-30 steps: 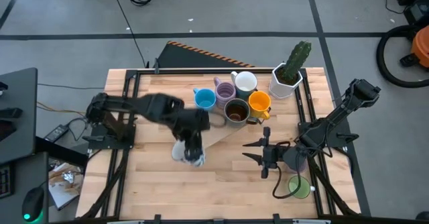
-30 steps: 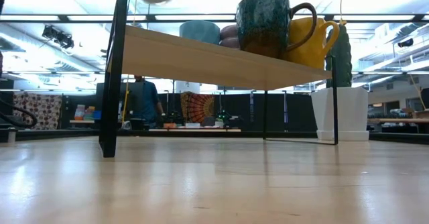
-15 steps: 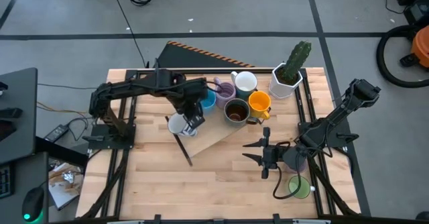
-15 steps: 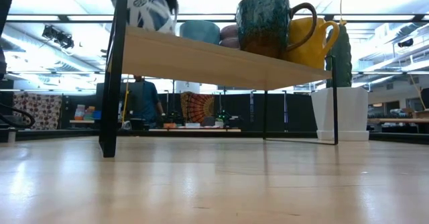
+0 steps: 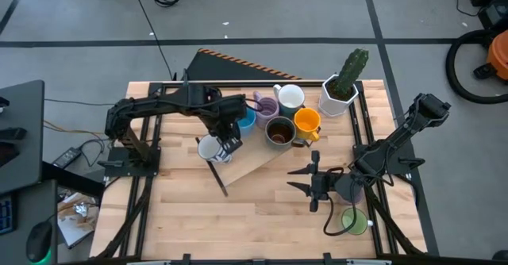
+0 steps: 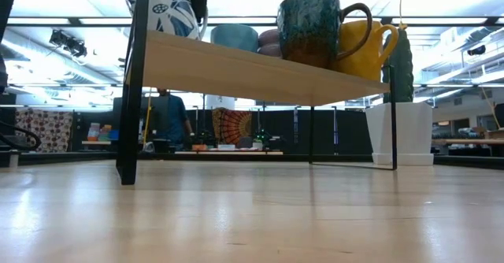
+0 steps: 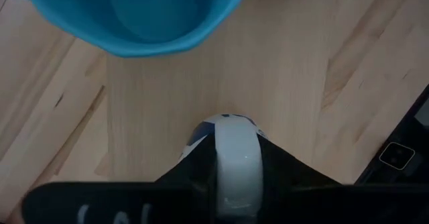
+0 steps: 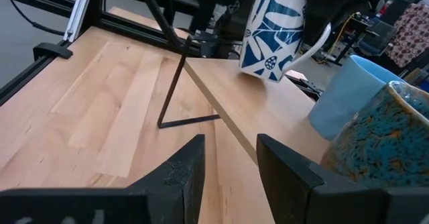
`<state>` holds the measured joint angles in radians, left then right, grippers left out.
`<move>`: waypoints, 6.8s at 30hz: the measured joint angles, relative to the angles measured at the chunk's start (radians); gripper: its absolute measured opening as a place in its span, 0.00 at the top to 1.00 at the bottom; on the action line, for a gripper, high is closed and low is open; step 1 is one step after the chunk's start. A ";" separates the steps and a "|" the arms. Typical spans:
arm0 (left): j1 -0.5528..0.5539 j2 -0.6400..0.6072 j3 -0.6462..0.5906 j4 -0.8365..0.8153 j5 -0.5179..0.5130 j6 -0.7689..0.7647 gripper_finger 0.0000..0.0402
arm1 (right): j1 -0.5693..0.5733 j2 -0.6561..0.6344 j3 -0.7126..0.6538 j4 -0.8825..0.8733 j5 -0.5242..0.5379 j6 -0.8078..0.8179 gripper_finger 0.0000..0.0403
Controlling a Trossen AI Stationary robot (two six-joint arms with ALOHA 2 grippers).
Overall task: Place coffee mugs
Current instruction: Put the white patterned mug on the shelf
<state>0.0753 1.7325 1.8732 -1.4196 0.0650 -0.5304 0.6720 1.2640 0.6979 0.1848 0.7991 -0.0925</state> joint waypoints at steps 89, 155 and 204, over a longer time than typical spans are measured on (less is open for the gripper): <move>-0.032 0.002 -0.002 0.057 -0.279 0.251 0.57 | 0.000 0.000 0.000 0.008 -0.042 -0.012 0.65; -0.399 0.002 0.225 -0.150 -0.297 0.485 0.57 | -0.006 0.001 0.000 0.025 -0.051 -0.013 0.65; -0.169 0.002 0.061 -0.136 -0.179 -0.031 0.94 | -0.007 0.001 0.000 0.031 -0.069 -0.024 0.65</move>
<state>-0.0936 1.7344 1.9339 -1.5555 -0.1135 -0.5612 0.6651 1.2648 0.6983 0.2153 0.7306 -0.1162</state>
